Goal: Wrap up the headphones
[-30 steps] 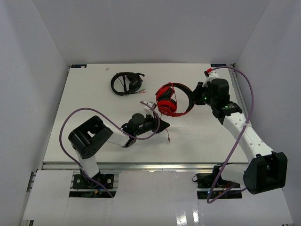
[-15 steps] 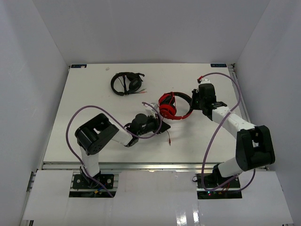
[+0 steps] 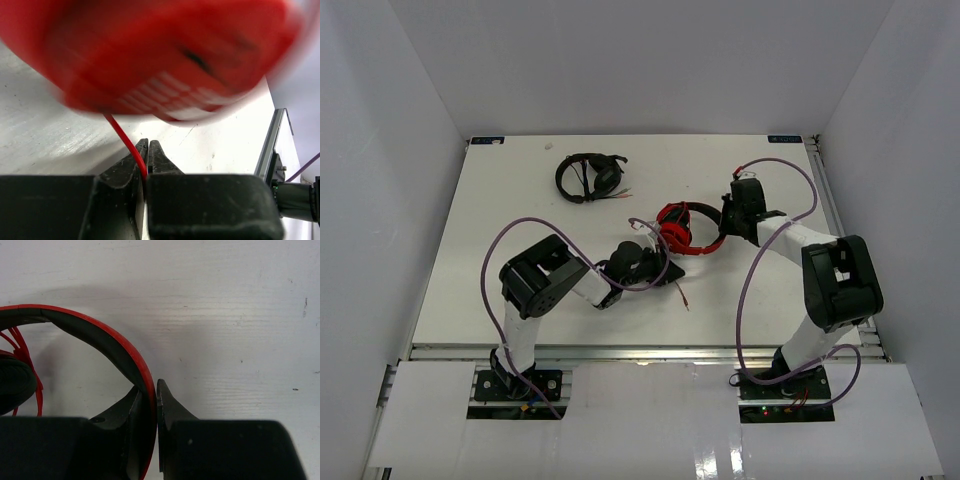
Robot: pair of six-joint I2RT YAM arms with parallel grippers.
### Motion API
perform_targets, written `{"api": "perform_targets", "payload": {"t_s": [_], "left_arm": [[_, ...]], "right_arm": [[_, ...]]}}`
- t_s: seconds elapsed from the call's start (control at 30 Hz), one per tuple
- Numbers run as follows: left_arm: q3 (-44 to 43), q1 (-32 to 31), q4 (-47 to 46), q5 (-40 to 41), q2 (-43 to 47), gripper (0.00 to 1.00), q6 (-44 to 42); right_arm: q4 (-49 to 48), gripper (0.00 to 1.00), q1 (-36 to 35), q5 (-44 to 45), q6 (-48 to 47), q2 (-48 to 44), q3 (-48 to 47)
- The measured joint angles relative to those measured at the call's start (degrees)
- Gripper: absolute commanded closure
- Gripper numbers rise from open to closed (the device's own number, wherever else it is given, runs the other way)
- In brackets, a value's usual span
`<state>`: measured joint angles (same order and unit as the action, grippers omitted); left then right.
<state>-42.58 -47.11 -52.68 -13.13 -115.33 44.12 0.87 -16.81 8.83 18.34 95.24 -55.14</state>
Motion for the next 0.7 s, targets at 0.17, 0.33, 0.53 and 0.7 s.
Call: {"api": "perform_targets", "payload": {"t_s": [0.17, 0.33, 0.53, 0.7], "left_arm": [[-0.2, -0.3, 0.7, -0.4, -0.2, 0.68, 0.4], [-0.6, -0.6, 1.2, -1.3, -0.2, 0.64, 0.7], [0.3, -0.6, 2.5, -1.5, 1.1, 0.64, 0.6], [3.2, -0.7, 6.3, -1.5, 5.8, 0.53, -0.8]], "right_arm": [[-2.3, 0.92, -0.2, 4.0, 1.9, 3.4, -2.1], [-4.6, 0.92, -0.7, 7.2, 2.5, 4.5, -2.7], [-6.2, 0.92, -1.9, 9.3, 1.9, 5.7, -2.9], [-9.9, 0.79, -2.1, 10.7, -1.1, 5.9, -1.8]]}}
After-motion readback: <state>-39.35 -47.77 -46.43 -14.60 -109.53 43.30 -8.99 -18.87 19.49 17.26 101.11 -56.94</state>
